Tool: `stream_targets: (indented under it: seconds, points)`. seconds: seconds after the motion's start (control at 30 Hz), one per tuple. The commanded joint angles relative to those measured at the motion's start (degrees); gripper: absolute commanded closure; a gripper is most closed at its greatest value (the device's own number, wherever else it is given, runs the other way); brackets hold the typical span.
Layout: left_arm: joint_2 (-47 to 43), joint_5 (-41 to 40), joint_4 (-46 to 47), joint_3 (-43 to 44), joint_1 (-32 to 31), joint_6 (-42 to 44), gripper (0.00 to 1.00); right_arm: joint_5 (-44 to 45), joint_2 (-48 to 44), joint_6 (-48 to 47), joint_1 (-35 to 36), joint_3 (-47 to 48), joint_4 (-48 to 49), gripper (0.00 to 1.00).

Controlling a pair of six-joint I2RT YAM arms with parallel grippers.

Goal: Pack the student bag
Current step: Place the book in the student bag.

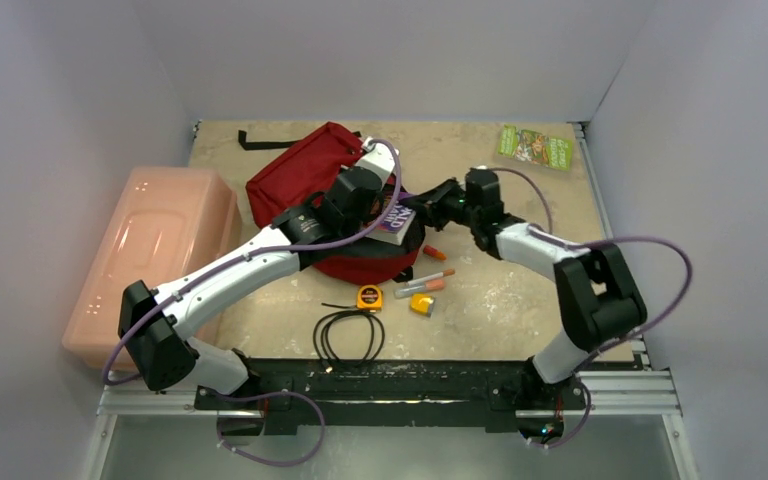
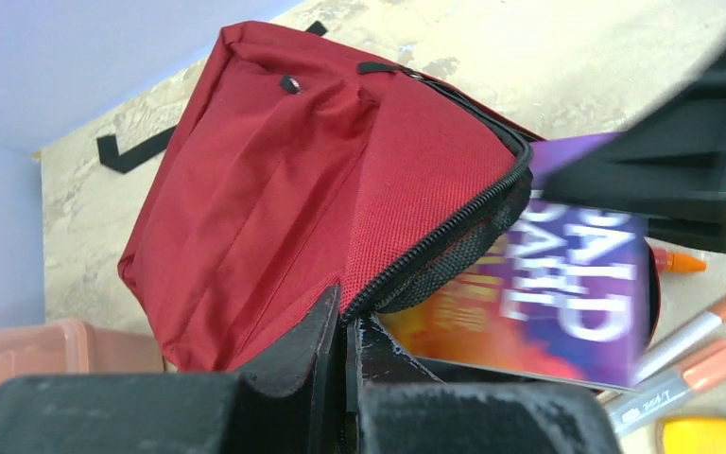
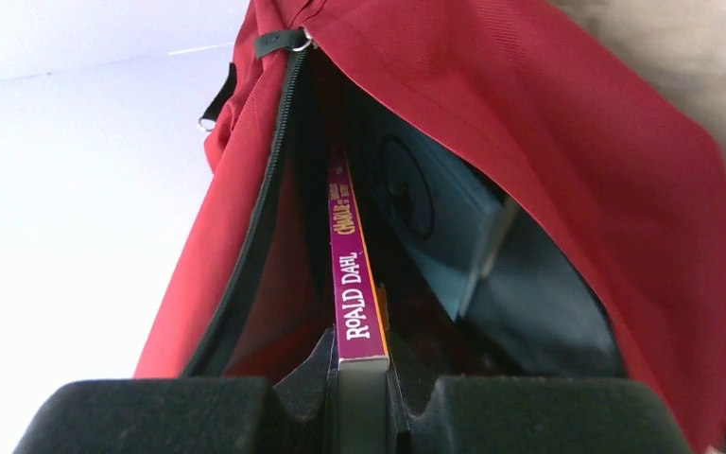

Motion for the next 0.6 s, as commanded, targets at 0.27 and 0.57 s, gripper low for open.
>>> stream_targets:
  seconds: [0.27,0.57]
  points:
    - [0.7,9.1,-6.6,4.6,-0.5,17.5,1.0,35.1,31.8,-4.7,20.6,12.7,56.9,1.0]
    - [0.1,8.6,-2.9,4.1,-0.4,14.1,1.0,50.1,30.0,-17.4,25.7,10.9,47.5,0.33]
